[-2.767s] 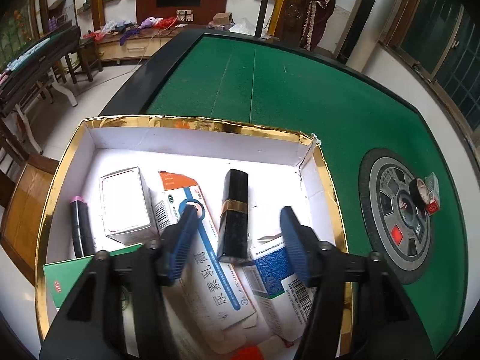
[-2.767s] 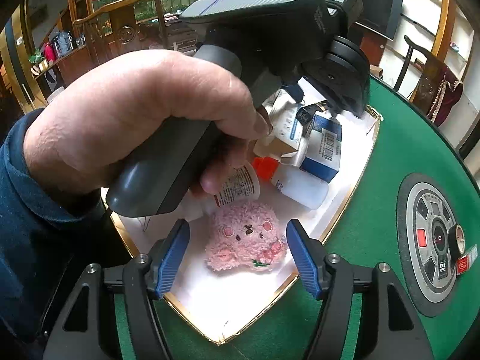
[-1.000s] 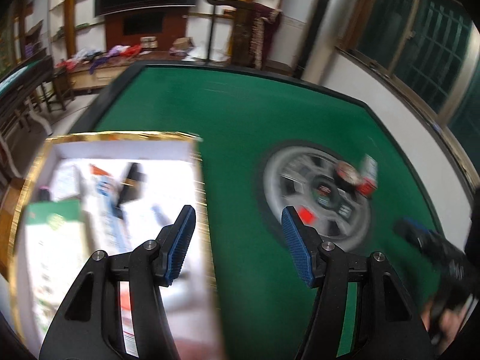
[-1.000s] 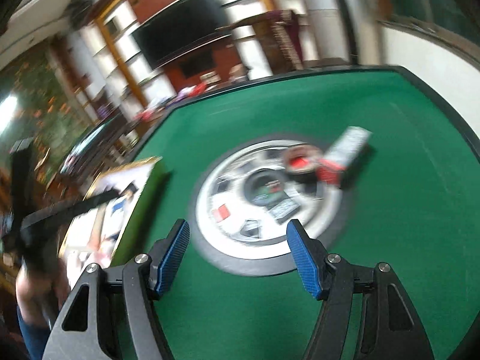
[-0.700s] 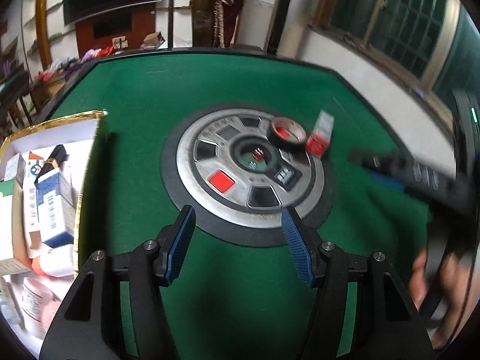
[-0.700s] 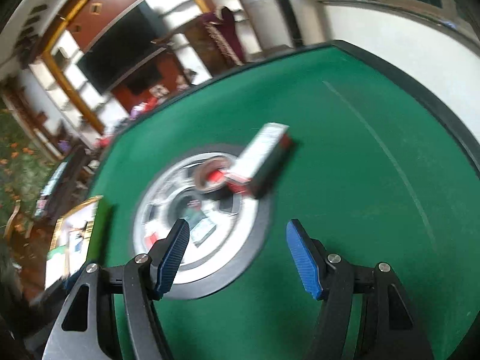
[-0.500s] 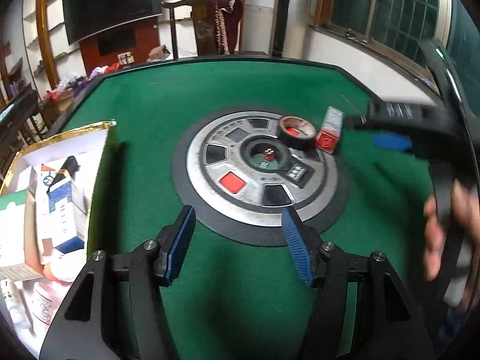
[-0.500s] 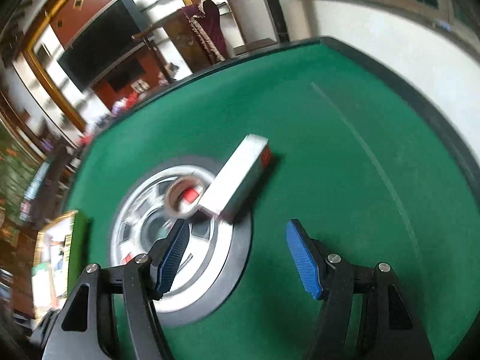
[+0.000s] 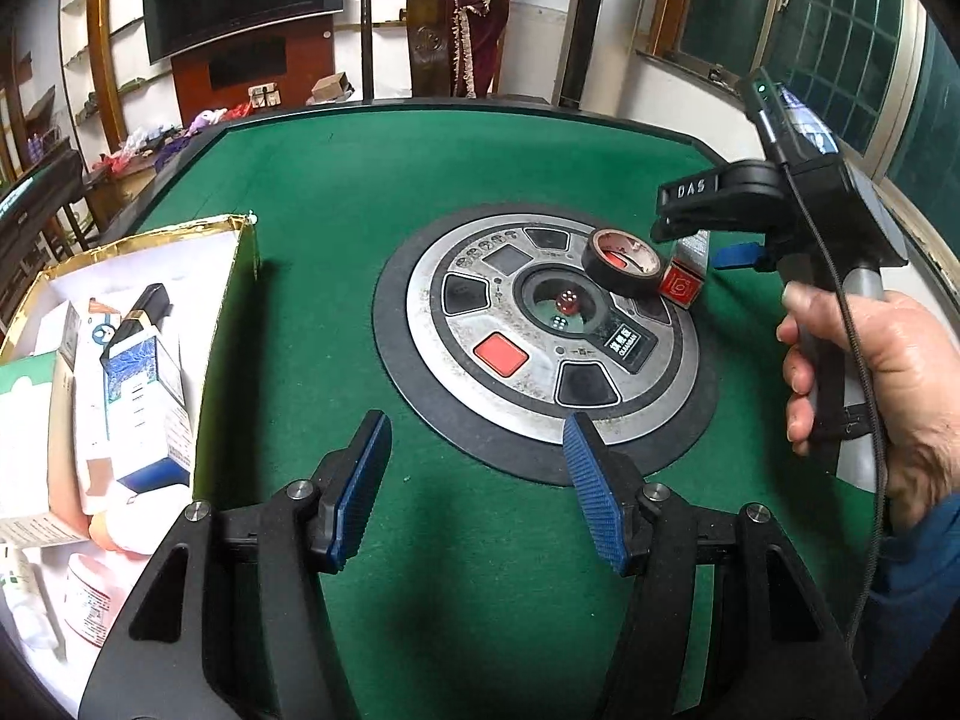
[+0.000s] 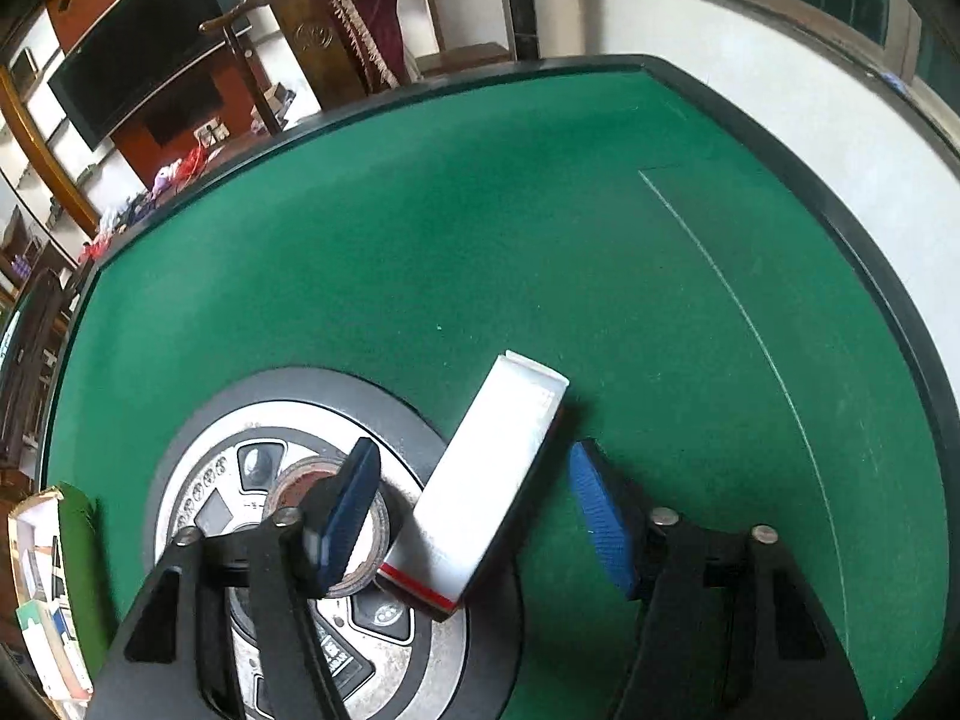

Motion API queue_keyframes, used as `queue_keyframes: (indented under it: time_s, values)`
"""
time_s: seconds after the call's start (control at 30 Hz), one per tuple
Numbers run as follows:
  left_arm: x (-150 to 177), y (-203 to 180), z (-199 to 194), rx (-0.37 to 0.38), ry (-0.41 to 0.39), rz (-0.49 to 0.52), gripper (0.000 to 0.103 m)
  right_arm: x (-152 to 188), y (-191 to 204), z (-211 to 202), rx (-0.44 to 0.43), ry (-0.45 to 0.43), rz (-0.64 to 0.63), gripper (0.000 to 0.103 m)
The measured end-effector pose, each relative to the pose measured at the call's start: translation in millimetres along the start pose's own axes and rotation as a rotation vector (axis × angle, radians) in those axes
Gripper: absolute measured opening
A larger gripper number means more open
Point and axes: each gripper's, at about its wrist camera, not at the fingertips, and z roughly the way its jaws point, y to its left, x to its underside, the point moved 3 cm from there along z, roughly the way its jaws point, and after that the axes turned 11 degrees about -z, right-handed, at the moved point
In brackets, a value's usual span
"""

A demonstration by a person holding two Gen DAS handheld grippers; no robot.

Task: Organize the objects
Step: 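Return both tools to the table centre and grasp the red-white box with the right tool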

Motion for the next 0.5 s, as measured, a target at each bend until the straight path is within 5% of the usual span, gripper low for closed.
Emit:
queue_keyframes:
  time_s: [0.1, 0.2, 0.5]
  values:
    - [0.7, -0.9, 0.6, -0.001, 0.002, 0.003, 0.060, 5.7, 0.9, 3.7, -0.013, 0.003, -0.039, 0.050]
    - [0.7, 0.2, 0.5, -0.004, 0.005, 0.004, 0.060, 16.6, -2.6, 1.0, -0.012, -0.013, -0.089, 0.027]
    - [3.4, -4.9, 7.2, 0.009, 0.022, 0.026, 0.060, 69.2, -30.7, -40.3, -0.194, -0.127, -0.077, 0.027]
